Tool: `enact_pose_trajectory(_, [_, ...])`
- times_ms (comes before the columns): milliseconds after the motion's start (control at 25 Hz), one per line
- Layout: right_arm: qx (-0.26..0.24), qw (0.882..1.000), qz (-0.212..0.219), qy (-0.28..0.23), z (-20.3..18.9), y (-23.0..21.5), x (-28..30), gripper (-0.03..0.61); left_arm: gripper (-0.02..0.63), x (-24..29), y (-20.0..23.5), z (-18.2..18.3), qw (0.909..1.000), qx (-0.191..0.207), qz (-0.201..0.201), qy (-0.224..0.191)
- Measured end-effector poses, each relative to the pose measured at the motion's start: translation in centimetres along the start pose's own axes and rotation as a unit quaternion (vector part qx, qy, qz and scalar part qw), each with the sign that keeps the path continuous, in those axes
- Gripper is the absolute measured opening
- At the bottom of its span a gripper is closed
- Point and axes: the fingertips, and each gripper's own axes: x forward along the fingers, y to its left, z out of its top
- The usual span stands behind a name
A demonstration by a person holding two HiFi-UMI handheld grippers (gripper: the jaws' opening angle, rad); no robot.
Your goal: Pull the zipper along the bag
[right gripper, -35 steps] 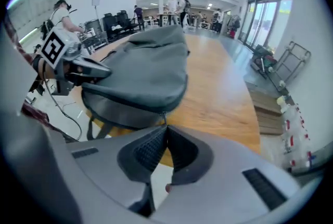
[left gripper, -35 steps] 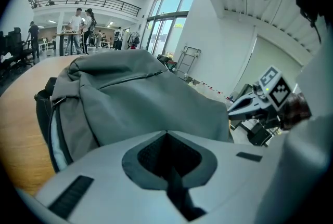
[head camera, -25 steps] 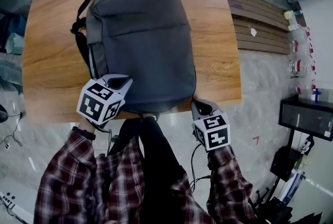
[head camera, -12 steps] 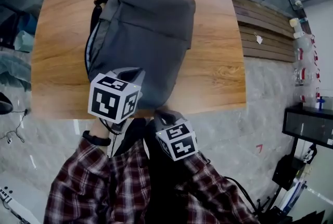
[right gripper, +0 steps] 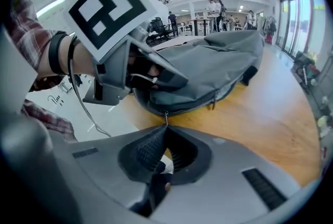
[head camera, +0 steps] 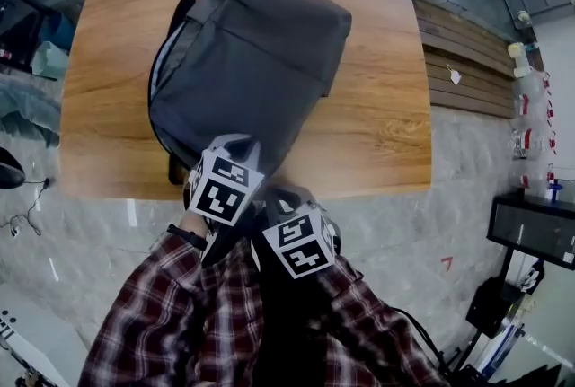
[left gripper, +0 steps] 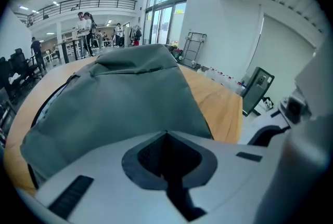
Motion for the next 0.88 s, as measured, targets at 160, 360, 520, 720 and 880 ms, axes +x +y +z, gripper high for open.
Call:
enact_pose_trajectory(160, [-0.024, 1.000, -0.017, 0.001, 0.2, -2.8, -0.6, 0.012, 0.008, 0.4, -0.3, -0.2, 1.0000, 0.008, -0.002, -0.001])
enact_pose_trajectory(360, [-0.054, 0.998, -0.016, 0.004, 1.2, -4.3, -0.6, 0.021, 0.008, 0.5, -0.5, -0.3, 0.9999, 0.007, -0.011, 0.006])
enact_pose_trajectory(520, [-0.042, 0.999, 0.021, 0.018, 0.6, -3.7, -1.1, 0.019, 0.008, 0.5, -0.7, -0.3, 0.9999, 0.015, -0.005, 0.001])
enact_pose_trajectory(720, [-0.072, 0.996, 0.032, 0.028, -0.3, -3.2, -1.0, 0.009, 0.008, 0.4, -0.7, -0.4, 0.9998, 0.019, 0.002, -0.002])
enact_pose_trajectory(880, [-0.085, 0.996, 0.021, 0.027, -0.1, -4.3, -1.0, 0.011, 0.008, 0.4, -0.9, -0.3, 0.9997, 0.022, -0.003, -0.012])
